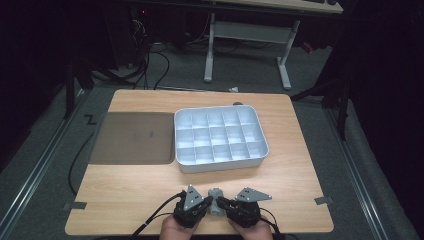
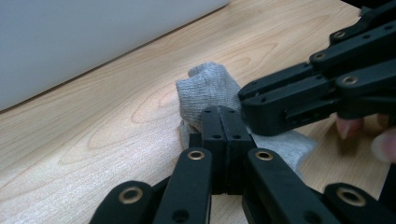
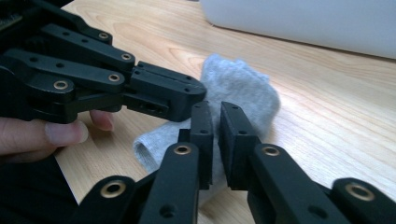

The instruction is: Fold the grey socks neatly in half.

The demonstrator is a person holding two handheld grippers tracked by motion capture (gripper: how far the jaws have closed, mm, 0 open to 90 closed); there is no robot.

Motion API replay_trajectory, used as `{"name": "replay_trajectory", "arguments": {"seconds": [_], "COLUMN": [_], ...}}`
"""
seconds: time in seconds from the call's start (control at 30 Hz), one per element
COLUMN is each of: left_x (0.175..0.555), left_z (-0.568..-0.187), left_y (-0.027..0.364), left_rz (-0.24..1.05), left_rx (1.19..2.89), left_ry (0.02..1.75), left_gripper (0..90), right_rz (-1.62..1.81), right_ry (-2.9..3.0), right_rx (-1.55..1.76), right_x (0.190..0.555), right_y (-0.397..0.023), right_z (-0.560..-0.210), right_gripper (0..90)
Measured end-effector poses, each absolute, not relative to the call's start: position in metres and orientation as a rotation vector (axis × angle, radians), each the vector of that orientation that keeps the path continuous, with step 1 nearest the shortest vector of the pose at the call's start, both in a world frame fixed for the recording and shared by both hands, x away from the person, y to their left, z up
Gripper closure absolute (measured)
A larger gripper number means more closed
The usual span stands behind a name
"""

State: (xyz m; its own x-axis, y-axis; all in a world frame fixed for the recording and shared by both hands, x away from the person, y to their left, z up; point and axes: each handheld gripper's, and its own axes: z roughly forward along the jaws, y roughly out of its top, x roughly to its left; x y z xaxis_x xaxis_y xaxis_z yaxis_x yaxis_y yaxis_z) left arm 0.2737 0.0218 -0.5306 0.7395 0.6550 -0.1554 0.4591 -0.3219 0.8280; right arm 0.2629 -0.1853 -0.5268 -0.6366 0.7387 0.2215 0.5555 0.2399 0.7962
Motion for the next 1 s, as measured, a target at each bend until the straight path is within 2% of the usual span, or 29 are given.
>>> {"name": "replay_trajectory", "arguments": {"seconds": [0.37,0.57,0.83,0.87,0.9,0.93,1.0], "left_x": [0.272,0.272,0.272,0.271,0.271,0.270,0.270], "left_z": [-0.532,-0.533,-0.532,-0.531,-0.529,-0.528,-0.528], "left_y": [0.024,0.025,0.027,0.028,0.030,0.034,0.039], "left_rz": [0.273,0.277,0.267,0.280,0.297,0.299,0.276], "left_rx": [1.984,1.982,1.978,1.972,1.964,1.942,1.935], "left_ry": [0.843,0.840,0.841,0.843,0.854,0.868,0.880], "left_gripper": [90.0,90.0,90.0,88.4,81.6,79.1,79.4], "right_rz": [1.371,1.382,1.355,1.356,1.351,1.349,1.349], "right_ry": [2.304,2.289,2.325,2.327,2.328,2.332,2.334], "right_rx": [1.378,1.428,1.469,1.468,1.465,1.459,1.459], "right_x": [0.267,0.270,0.273,0.273,0.273,0.272,0.272], "right_y": [-0.190,-0.189,-0.186,-0.186,-0.186,-0.186,-0.187], "right_z": [-0.526,-0.529,-0.534,-0.534,-0.534,-0.534,-0.534], "right_gripper": [54.6,50.5,51.4,51.5,51.8,52.0,52.1]}}
